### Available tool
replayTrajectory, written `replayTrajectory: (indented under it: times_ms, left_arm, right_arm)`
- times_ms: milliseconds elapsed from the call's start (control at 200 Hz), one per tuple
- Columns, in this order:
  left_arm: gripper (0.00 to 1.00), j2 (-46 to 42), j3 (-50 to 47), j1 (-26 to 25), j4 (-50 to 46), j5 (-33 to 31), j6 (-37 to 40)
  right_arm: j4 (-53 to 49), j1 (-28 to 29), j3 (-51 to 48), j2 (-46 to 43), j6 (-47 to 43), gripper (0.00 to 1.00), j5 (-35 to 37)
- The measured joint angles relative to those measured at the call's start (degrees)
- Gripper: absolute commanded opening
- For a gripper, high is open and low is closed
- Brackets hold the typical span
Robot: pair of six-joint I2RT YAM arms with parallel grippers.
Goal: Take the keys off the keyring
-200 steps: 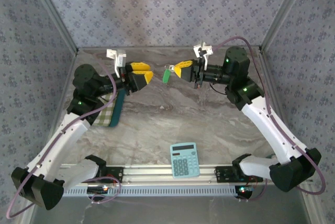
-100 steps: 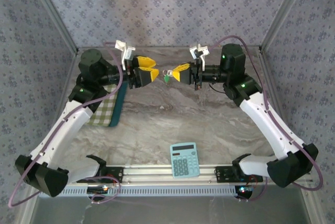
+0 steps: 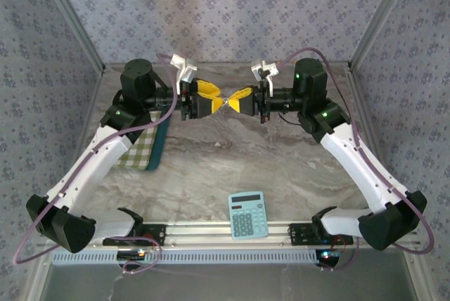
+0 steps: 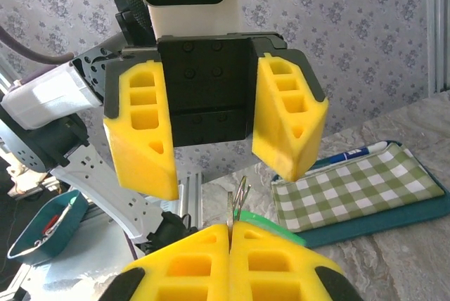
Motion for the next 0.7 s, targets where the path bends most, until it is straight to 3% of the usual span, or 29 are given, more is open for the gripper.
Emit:
replayTrajectory:
  times_ms: [265, 475, 700]
  left_arm:
    - [0.00, 0.0, 0.2, 0.0, -1.0, 0.8, 1.2]
    - [0.00, -0.2, -0.1, 0.0, 0.1, 0.4, 0.1]
    - [0.00, -3.8, -6.4, -0.1, 9.1, -4.9, -6.3]
  right_arm:
    - [-0.8, 0.1, 0.7, 0.2, 0.0, 0.00, -0.6]
    - [-0.9, 0.1, 0.7, 0.2, 0.0, 0.00, -0.4]
    - [5.2, 0.2, -3.2, -2.3, 0.5, 0.00, 3.1]
